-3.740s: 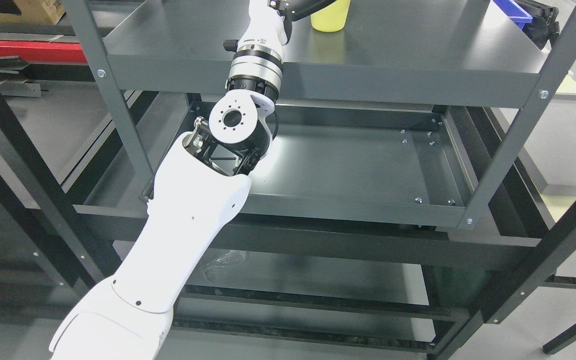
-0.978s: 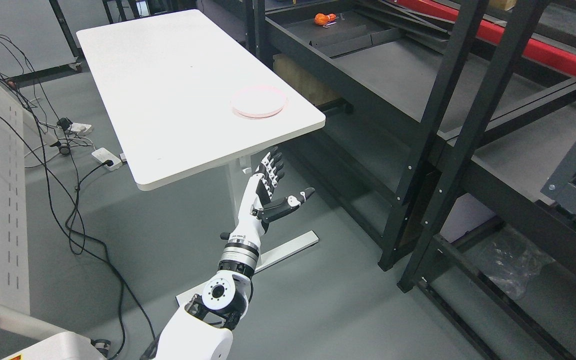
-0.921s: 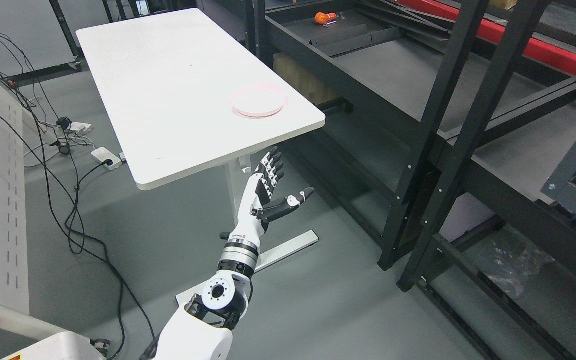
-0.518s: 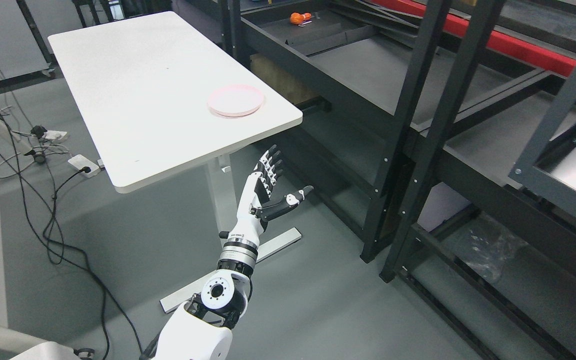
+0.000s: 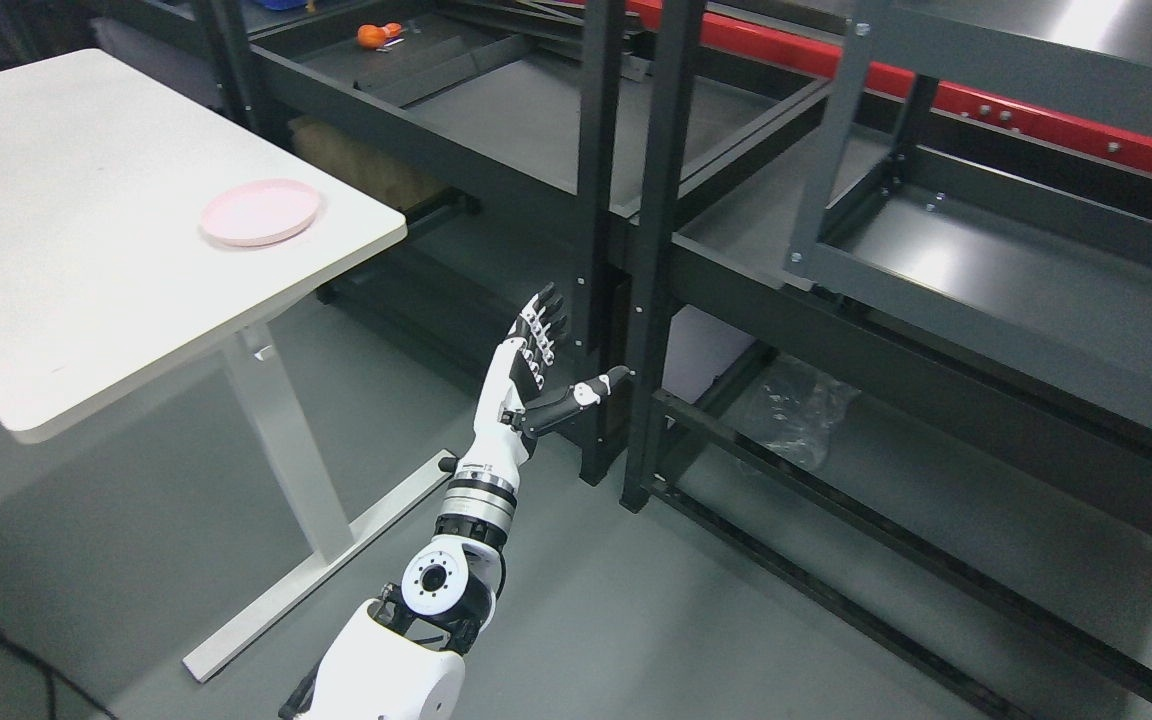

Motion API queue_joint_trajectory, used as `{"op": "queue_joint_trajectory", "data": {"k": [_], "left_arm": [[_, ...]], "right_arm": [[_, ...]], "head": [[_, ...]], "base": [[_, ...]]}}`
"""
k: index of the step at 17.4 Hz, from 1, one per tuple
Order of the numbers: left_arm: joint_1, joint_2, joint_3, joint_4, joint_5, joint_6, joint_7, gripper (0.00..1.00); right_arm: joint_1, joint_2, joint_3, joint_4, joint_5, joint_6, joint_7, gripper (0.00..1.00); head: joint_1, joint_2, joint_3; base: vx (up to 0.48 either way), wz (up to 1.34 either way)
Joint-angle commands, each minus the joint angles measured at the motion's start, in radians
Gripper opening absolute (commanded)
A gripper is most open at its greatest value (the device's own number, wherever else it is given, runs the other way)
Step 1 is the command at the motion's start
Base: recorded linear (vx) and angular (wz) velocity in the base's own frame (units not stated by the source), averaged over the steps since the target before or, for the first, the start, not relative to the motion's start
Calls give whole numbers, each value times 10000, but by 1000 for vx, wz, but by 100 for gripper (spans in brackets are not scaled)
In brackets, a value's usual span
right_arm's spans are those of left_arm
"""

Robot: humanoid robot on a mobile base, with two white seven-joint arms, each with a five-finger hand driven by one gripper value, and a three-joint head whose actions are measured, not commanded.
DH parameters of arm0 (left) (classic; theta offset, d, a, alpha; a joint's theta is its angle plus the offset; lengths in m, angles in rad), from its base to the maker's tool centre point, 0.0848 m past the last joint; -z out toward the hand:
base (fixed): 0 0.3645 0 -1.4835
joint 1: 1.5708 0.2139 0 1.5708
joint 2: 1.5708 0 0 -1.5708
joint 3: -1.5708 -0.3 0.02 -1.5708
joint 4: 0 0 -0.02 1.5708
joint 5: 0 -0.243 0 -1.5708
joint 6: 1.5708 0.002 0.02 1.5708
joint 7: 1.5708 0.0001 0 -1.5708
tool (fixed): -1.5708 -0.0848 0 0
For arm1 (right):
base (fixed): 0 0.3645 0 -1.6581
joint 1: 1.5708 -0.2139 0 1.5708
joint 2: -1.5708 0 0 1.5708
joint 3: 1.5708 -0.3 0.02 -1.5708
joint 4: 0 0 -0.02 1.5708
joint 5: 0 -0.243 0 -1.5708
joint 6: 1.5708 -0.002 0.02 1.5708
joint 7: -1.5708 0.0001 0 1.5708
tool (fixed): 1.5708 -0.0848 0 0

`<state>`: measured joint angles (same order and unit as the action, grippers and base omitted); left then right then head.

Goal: Place yellow IKEA cup on middle right shelf

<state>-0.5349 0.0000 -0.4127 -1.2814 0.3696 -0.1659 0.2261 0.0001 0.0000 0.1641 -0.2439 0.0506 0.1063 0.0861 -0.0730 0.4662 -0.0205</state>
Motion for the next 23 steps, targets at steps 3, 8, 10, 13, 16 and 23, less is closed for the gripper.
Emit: {"op": "queue_joint_trajectory", "data": {"k": [3,8,10,13,16,23], "left_arm": [[-5,175,-61,-164,-14,-59,-6,99],[56,175,-31,-240,-15,-59,-6,99],[72,175,0,-332,-15,-59,-6,99],[87,175,31,-425,-15,-44,-6,99],[103,175,31,-471,-15,-59,-6,99],[87,175,31,-517,-15,-44,-6,99]], "right_arm": [[60,-175,0,0,0,-5,-2,99],[60,-175,0,0,0,-5,-2,99],[60,-175,0,0,0,-5,-2,99],[60,-175,0,0,0,-5,-2,99],[60,-175,0,0,0,-5,-2,99],[60,-175,0,0,0,-5,-2,99]], "head": [[0,0,0],[0,0,0],[0,0,0],[0,0,0],[0,0,0],[0,-2,0]], "base": [[-61,-524],[-41,-676],[14,-713],[51,-661],[82,-451],[56,-243]]}}
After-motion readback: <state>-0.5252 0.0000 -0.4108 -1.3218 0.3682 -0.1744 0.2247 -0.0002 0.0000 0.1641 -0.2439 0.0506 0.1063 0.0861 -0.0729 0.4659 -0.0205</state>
